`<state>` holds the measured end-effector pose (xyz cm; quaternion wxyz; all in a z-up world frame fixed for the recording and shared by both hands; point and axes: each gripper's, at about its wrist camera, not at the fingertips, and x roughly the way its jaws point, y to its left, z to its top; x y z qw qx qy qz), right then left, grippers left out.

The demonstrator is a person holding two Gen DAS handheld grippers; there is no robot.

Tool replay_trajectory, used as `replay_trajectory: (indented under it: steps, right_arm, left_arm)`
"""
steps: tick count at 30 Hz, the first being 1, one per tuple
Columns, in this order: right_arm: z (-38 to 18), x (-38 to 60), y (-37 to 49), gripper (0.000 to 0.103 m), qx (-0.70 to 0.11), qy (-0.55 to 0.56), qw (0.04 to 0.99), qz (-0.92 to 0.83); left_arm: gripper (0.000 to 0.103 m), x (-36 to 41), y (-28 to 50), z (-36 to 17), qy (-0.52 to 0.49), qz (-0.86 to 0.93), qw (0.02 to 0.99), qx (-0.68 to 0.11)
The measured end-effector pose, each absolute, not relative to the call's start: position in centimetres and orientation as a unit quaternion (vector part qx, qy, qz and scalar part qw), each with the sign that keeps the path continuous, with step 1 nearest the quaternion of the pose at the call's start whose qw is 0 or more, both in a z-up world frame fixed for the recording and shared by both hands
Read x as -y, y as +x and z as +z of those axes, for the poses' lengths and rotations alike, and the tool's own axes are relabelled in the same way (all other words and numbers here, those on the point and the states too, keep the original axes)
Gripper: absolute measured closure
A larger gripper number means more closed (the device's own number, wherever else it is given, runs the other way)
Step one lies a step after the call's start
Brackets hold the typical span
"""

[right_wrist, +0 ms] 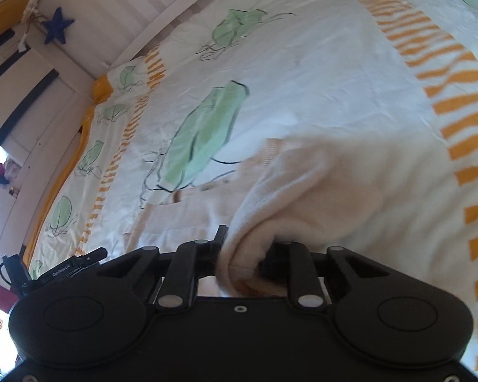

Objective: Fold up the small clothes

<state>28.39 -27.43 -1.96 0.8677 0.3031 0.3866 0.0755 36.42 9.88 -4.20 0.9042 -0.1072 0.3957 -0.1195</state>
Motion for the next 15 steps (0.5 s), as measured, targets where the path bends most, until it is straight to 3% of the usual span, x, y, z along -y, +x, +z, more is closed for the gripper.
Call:
replay_trajectory:
  steps: [15]
  right_arm:
    - [-1.6, 13.1, 33.5, 0.074, -0.393, 0.271, 0.864, 0.161]
  left_arm:
    - [0.010, -11.7, 37.5, -2.8, -0.115, -0.146, 0.902, -0.390]
